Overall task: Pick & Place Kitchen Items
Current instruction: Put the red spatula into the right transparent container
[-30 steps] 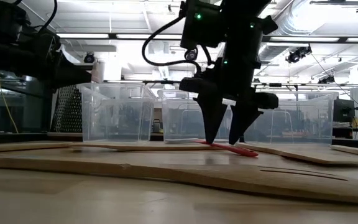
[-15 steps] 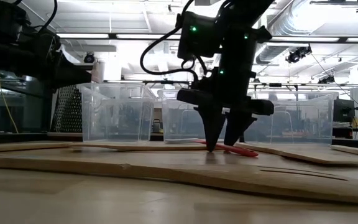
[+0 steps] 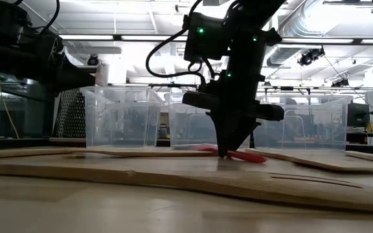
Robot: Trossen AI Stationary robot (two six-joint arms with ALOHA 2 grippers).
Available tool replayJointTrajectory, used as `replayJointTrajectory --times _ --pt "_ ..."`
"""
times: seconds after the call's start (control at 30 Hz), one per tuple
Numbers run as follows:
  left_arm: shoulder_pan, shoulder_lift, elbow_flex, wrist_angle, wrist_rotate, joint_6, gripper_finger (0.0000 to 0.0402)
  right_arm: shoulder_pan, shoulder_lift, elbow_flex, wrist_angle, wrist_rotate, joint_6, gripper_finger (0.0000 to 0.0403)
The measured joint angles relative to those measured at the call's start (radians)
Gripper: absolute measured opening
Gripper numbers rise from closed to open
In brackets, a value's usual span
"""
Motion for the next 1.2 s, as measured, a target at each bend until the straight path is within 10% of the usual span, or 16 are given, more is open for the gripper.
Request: replayJointTrajectory --times 1.2 --pt "0.000 0.000 0.000 0.000 0.002 0.000 0.0101 0.002 -0.040 -0.003 -0.001 -0.112 0.016 0.0004"
